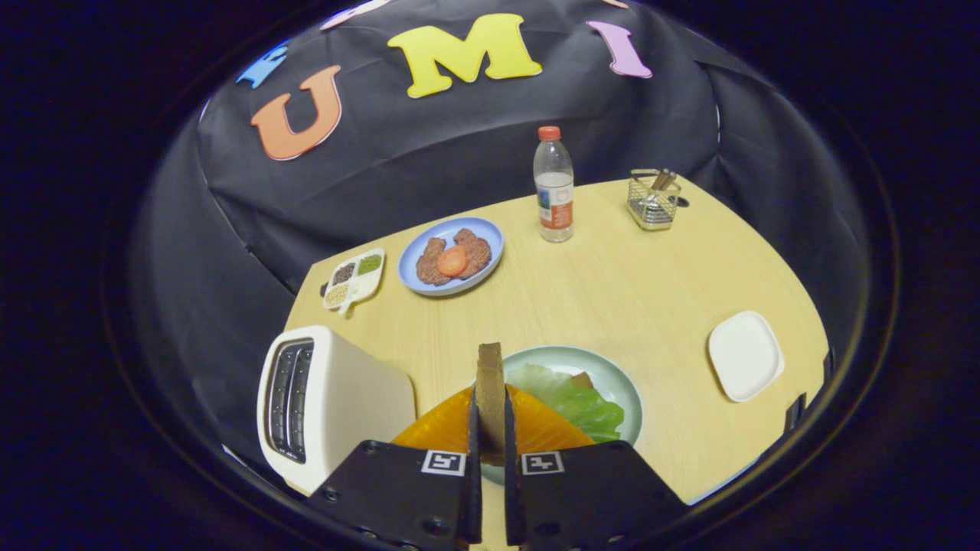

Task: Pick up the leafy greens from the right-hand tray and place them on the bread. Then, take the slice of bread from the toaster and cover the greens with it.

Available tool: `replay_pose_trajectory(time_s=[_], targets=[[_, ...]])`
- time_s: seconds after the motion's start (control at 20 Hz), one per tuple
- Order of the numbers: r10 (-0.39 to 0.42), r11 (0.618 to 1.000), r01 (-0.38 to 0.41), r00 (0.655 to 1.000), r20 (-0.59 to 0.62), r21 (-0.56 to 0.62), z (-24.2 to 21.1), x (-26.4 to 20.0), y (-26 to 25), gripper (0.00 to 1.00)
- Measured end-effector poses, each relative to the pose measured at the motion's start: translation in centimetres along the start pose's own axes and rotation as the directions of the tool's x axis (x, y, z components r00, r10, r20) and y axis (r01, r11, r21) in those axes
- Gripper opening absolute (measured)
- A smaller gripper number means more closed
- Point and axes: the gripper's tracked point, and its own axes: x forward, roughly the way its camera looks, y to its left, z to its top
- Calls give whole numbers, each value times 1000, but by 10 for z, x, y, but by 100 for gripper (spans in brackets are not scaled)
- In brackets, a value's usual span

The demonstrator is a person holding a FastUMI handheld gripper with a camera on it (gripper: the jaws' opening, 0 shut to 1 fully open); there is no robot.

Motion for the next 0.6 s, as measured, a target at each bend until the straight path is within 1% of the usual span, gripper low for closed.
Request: replay_pose_trajectory(time_s=[0.1,0.15,0.3,0.4,0.6], targets=[[0,1000,0,1000,-25,5,-8,6,-11,12],[-19,1000,19,1000,-24,12,-9,8,-22,12],[19,999,-18,1000,-21,37,-8,8,-28,12],[68,996,-67,997,-23,56,-7,5,-25,12],[78,993,-76,997,-19,85,-7,7,-41,12]])
